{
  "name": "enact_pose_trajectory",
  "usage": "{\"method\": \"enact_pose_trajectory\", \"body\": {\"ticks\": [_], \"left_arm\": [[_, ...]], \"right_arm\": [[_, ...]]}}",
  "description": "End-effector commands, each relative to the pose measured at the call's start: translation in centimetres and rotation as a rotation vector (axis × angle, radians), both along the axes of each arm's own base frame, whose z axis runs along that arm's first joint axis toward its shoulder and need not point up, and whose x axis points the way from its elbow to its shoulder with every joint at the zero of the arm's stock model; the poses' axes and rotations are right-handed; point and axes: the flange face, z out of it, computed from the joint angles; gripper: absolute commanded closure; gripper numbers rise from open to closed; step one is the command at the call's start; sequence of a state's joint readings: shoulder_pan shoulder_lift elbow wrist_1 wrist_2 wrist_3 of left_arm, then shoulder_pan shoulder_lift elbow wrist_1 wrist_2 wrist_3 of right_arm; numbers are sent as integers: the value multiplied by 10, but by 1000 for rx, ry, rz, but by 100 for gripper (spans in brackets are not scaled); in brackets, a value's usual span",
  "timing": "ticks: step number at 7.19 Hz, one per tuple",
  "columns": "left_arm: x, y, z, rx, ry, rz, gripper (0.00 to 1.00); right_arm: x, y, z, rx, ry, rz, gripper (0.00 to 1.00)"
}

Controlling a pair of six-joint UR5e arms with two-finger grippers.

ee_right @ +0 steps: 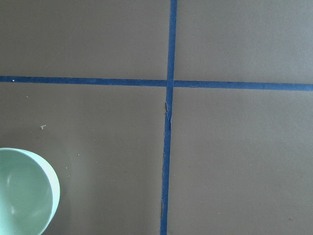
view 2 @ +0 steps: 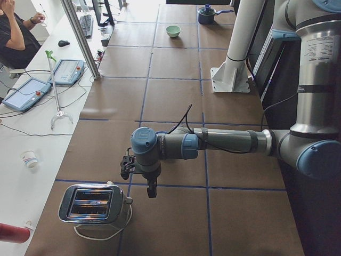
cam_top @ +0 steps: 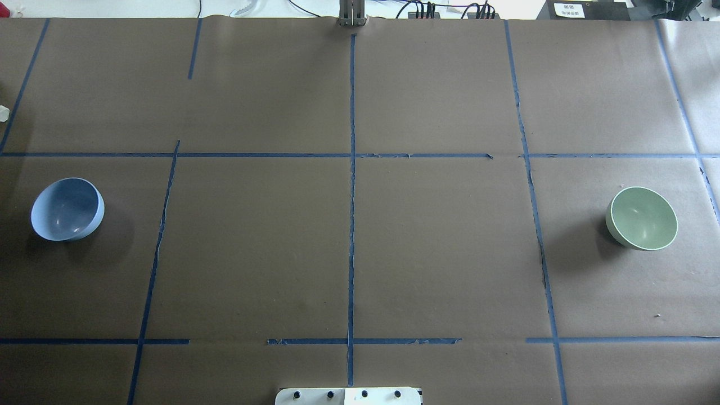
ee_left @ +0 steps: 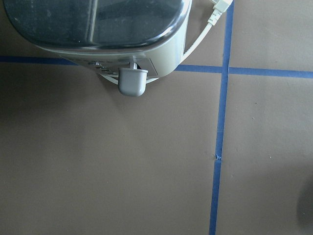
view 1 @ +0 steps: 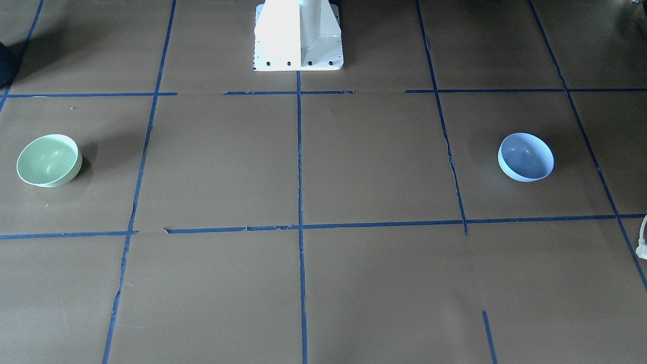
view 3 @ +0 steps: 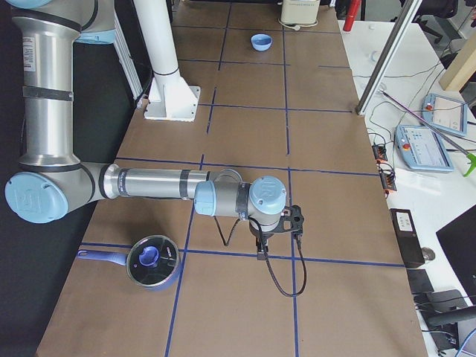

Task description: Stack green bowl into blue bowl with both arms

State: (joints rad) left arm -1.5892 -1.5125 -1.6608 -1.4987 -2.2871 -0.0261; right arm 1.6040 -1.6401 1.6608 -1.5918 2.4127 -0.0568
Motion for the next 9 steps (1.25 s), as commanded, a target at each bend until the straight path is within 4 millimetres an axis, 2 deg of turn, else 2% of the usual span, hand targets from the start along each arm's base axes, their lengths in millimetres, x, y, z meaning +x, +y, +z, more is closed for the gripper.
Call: {"method": "enact_pose_trajectory", "body": {"ticks": [1,7,8,9], "left_arm": [[0,0,0,1,0,-1,0],[0,-1,-4,15,1,-2,0],[1,-3,-12,29,1,-4,0],[28,-8,-28,50,4,41,0]], "right_arm": [[0,-2,1,-2,0,2,0],[-1,-4,-4,2,-6,8,0],[-1,-5,-7,8,-6,10,0],[-1,-7,-10,11,-6,11,0]]}}
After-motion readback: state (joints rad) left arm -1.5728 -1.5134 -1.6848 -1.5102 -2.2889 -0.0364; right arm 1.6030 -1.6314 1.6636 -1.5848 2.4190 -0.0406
